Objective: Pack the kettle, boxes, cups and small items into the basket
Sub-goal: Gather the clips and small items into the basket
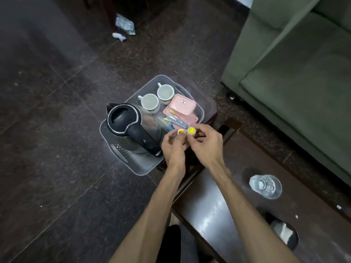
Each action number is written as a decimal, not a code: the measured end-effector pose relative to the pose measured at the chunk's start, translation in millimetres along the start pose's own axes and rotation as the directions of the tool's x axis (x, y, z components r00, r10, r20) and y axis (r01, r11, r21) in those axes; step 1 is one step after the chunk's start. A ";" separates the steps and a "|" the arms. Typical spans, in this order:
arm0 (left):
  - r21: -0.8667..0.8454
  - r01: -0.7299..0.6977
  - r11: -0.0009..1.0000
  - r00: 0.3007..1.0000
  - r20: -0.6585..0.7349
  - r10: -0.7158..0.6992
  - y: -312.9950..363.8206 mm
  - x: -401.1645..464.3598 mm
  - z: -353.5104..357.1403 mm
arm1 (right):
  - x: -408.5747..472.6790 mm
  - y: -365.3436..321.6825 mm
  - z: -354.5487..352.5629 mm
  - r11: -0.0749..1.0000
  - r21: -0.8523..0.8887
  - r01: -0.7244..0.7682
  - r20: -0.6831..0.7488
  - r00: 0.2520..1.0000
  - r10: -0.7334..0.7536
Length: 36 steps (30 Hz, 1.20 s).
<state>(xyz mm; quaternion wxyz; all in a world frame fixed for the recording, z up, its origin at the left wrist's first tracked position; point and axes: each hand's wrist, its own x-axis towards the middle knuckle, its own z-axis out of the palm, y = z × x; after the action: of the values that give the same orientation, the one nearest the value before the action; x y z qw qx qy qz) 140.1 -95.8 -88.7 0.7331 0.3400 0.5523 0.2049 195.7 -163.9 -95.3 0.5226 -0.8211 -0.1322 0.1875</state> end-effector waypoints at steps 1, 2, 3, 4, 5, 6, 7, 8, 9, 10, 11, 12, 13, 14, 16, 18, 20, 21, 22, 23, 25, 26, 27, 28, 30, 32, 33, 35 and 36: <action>-0.016 0.020 1.000 0.999 -0.034 -0.021 0.3 7.0 1.1 | 7.8 -3.4 9.2 0.999 -0.042 0.030 0.018 0.999 -0.029; -0.027 0.031 0.999 0.997 -0.071 -0.033 -0.5 12.4 3.9 | 15.2 -6.3 16.1 0.995 -0.088 0.051 0.035 0.998 -0.048; -0.045 0.036 0.998 0.994 -0.106 -0.041 -1.3 16.2 7.6 | 21.6 -8.3 20.1 0.990 -0.125 0.061 0.054 0.997 -0.055; -0.069 0.040 0.997 0.989 -0.141 -0.049 -1.2 19.3 11.2 | 27.0 -10.2 22.9 0.986 -0.155 0.062 0.078 0.996 -0.050; -0.096 0.044 0.994 0.983 -0.174 -0.060 0.2 23.2 14.7 | 32.1 -11.9 24.7 0.980 -0.192 0.060 0.106 0.994 -0.041; -0.109 0.047 0.993 0.975 -0.212 -0.069 1.6 26.2 18.3 | 36.2 -13.9 24.8 0.969 -0.241 0.059 0.134 0.991 -0.027; -0.109 0.043 0.993 0.963 -0.259 -0.070 2.3 29.7 21.7 | 40.2 -15.2 24.2 0.954 -0.295 0.061 0.169 0.986 -0.011; -0.104 0.038 0.994 0.950 -0.305 -0.068 3.2 33.1 24.5 | 44.4 -16.1 23.9 0.937 -0.343 0.067 0.207 0.978 0.006; -0.101 0.033 0.994 0.937 -0.343 -0.066 4.5 35.4 27.3 | 48.2 -16.6 23.9 0.920 -0.383 0.080 0.244 0.970 0.017; -0.100 0.033 0.994 0.926 -0.370 -0.068 6.3 37.0 29.9 | 51.4 -17.2 24.3 0.905 -0.415 0.097 0.273 0.962 0.022; -0.090 0.036 0.995 0.917 -0.392 -0.069 7.7 38.1 31.8 | 53.9 -18.0 24.8 0.892 -0.439 0.112 0.297 0.955 0.026; -0.067 0.041 0.997 0.909 -0.411 -0.066 8.5 39.7 32.6 | 55.8 -19.1 26.0 0.880 -0.460 0.120 0.316 0.948 0.036; -0.035 0.051 0.998 0.905 -0.421 -0.061 8.9 41.3 33.0 | 57.4 -19.5 27.3 0.867 -0.482 0.127 0.335 0.941 0.049; 0.001 0.066 0.998 0.903 -0.426 -0.059 8.9 42.2 33.0 | 58.3 -19.5 29.0 0.850 -0.509 0.137 0.356 0.933 0.062; 0.076 0.091 0.993 0.904 -0.424 -0.051 9.3 43.3 31.5 | 57.0 -18.8 33.2 0.802 -0.567 0.188 0.403 0.912 0.072; 0.129 0.095 0.987 0.916 -0.400 -0.036 9.3 43.2 29.6 | 54.9 -17.0 35.6 0.766 -0.600 0.231 0.426 0.903 0.062; 0.158 0.088 0.983 0.925 -0.379 -0.022 8.8 42.5 26.8 | 53.1 -14.3 35.8 0.765 -0.602 0.231 0.415 0.908 0.052; 0.181 0.088 0.980 0.928 -0.372 -0.014 9.1 41.7 24.6 | 52.1 -13.0 35.7 0.768 -0.599 0.227 0.408 0.912 0.049; 0.206 0.083 0.975 0.931 -0.365 -0.003 8.9 41.2 22.8 | 51.2 -11.6 35.2 0.772 -0.595 0.223 0.403 0.914 0.047; 0.227 0.075 0.971 0.935 -0.355 0.011 8.6 40.2 20.6 | 50.0 -10.5 34.6 0.779 -0.588 0.218 0.400 0.916 0.046; 0.259 0.049 0.965 0.942 -0.332 0.041 6.8 37.1 17.4 | 47.0 -8.4 32.6 0.799 -0.566 0.204 0.383 0.923 0.035; 0.271 0.032 0.962 0.946 -0.318 0.058 6.0 35.1 15.5 | 45.2 -7.8 31.7 0.813 -0.549 0.194 0.370 0.929 0.028; 0.280 0.016 0.960 0.951 -0.301 0.072 5.2 33.2 13.4 | 43.2 -7.3 30.9 0.829 -0.529 0.181 0.355 0.935 0.023; 0.289 -0.004 0.957 0.956 -0.280 0.088 2.8 32.2 11.5 | 41.2 -5.9 29.6 0.843 -0.511 0.166 0.336 0.942 0.019; 0.307 -0.025 0.951 0.960 -0.257 0.109 0.9 28.6 9.3 | 37.0 -4.5 27.6 0.850 -0.505 0.151 0.309 0.951 0.014; 0.320 -0.048 0.946 0.958 -0.253 0.134 -3.0 25.9 9.1 | 32.3 -3.5 24.5 0.851 -0.504 0.145 0.297 0.955 0.013; 0.324 -0.059 0.944 0.958 -0.247 0.145 -4.5 23.4 10.1 | 29.8 -3.0 22.4 0.856 -0.499 0.133 0.286 0.958 0.018; 0.327 -0.088 0.941 0.961 -0.222 0.167 -7.9 17.6 10.7 | 24.0 -2.3 16.5 0.876 -0.475 0.090 0.252 0.967 0.038; 0.333 -0.102 0.937 0.960 -0.213 0.180 -9.2 14.7 10.3 | 21.1 -2.4 13.9 0.887 -0.456 0.065 0.235 0.971 0.050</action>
<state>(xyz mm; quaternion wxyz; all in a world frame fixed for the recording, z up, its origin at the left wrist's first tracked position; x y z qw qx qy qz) 153.7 -95.0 -103.7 0.5795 0.4658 0.6366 0.2048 208.3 -143.0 -102.1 0.2936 -0.8922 -0.2385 0.2468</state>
